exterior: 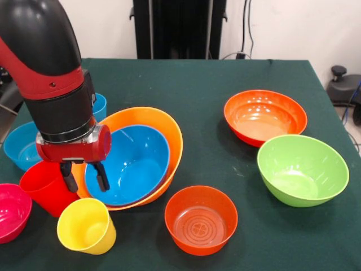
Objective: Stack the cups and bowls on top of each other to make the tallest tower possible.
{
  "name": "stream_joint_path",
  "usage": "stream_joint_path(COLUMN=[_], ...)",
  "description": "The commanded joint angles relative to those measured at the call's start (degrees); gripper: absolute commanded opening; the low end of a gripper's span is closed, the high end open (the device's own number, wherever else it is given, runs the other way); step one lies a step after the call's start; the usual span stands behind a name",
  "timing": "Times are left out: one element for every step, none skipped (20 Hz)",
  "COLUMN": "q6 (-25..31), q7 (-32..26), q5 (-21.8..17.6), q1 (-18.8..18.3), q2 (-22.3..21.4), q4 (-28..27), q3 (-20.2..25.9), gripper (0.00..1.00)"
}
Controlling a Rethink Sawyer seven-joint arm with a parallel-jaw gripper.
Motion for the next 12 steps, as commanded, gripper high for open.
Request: stream_joint_path(q6=[4.1,4.2,4.4,4.6,5.0,5.3,6.0,6.5,7.4,7.9,8.6,9.0], q7=[-12.5,-12.5,-12.5,-12.5,-12.5,-12.4,-12.2,-12.0,-11.6,-11.2,-10.8,-10.5], q5=[-5.3,-5.3,-4.9,-4.7,-4.0,-3.5,-2.5,-1.9,-0.6,-0.1,0.9,1.4], q1=[1.4,1.3,1.0,0.9,0.6,0.4,0.1,-0.1,-0.4,-0.4,-0.7,-0.8], q2=[3.2,2.9,2.3,1.9,0.9,0.1,-1.5,-2.4,-4.0,-4.8,-6.0,-6.6], q4=[0.3,0.6,1.2,1.8,2.8,3.6,5.1,5.9,7.2,7.7,8.7,9.0], q3=[-0.7,-0.5,-0.2,0.1,0.6,1.0,1.7,2.1,2.9,3.3,4.0,4.3], gripper=[1.00,1.00,1.00,1.00,1.00,1.00,1.00,1.00,1.00,1.00,1.00,1.00])
